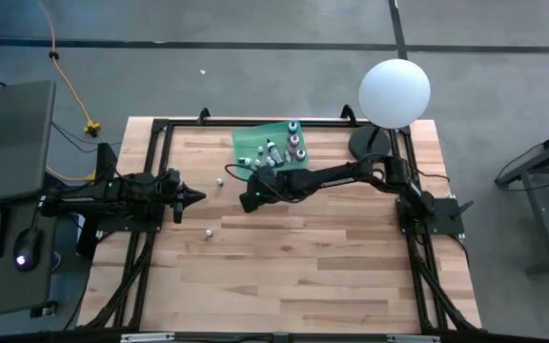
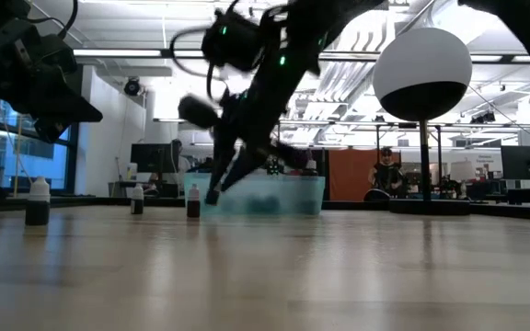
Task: Pick & Place food coloring
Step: Put the small purple food coloring into the bin, then put the small red food coloring into the bin
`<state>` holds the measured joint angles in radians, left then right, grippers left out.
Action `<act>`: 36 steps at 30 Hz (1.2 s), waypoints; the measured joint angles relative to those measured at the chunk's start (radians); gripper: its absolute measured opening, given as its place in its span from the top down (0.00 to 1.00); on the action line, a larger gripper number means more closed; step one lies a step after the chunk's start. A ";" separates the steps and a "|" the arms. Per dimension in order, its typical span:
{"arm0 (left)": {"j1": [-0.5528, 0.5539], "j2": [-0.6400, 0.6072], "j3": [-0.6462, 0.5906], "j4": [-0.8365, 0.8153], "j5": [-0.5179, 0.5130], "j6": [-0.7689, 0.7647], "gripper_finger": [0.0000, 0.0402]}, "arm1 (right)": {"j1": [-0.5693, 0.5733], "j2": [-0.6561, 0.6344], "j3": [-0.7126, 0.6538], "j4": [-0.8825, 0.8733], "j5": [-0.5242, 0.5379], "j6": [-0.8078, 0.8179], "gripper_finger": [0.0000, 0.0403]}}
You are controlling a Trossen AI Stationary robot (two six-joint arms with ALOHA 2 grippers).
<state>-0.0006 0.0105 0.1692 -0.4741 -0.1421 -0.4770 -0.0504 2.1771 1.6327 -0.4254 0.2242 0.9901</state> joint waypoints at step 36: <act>0.000 0.000 0.000 0.000 0.000 0.000 1.00 | 0.008 -0.203 0.002 -0.008 -0.316 -0.797 0.92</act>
<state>-0.0006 0.0109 0.1696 -0.4740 -0.1417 -0.4770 -0.0422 1.9745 1.6352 -0.4338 -0.0916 0.1934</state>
